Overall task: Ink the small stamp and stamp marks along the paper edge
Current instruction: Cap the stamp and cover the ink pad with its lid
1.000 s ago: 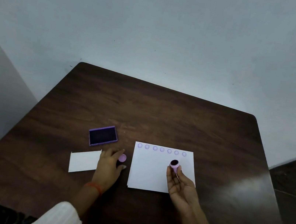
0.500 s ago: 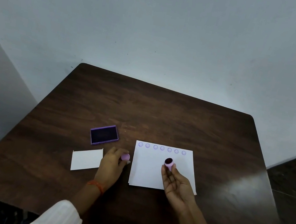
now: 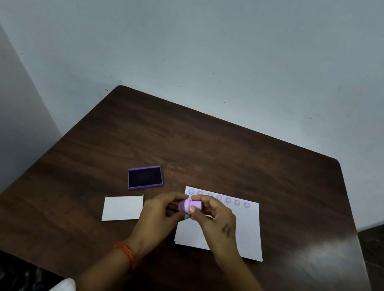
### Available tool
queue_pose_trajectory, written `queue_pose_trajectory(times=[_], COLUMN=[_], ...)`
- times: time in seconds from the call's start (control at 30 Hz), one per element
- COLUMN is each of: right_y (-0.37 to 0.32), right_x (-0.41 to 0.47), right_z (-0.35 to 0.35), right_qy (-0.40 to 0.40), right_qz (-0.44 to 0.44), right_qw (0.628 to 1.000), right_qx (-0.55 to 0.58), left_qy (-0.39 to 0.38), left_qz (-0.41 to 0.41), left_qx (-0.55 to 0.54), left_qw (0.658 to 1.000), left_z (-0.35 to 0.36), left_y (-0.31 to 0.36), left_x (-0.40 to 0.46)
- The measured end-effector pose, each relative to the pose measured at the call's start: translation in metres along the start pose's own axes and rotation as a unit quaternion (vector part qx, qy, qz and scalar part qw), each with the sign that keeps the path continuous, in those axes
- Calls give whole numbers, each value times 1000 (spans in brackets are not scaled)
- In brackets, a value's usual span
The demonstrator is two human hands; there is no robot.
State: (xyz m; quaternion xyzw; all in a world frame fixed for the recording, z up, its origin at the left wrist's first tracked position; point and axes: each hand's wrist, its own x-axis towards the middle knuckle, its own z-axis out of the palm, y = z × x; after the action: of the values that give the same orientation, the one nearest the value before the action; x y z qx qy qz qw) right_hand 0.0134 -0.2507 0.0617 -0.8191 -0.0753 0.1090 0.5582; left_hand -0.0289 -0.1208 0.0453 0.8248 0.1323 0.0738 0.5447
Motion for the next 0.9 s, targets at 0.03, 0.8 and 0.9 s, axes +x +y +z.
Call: queue_pose_trajectory(times=[0.03, 0.8, 0.9], right_y=[-1, -3, -2], right_x=[1, 19, 19], right_z=[1, -7, -9], right_qy=[6, -76, -95], right_qz=[-17, 27, 48], right_qw=[1000, 997, 993], right_qx=[-21, 12, 46], left_qy=[0, -10, -8], left_qz=[-1, -4, -6], left_qx=[-10, -25, -23], left_qw=[1000, 1000, 1000], left_z=[-1, -13, -12], left_y=[1, 5, 6], left_x=[-1, 13, 14])
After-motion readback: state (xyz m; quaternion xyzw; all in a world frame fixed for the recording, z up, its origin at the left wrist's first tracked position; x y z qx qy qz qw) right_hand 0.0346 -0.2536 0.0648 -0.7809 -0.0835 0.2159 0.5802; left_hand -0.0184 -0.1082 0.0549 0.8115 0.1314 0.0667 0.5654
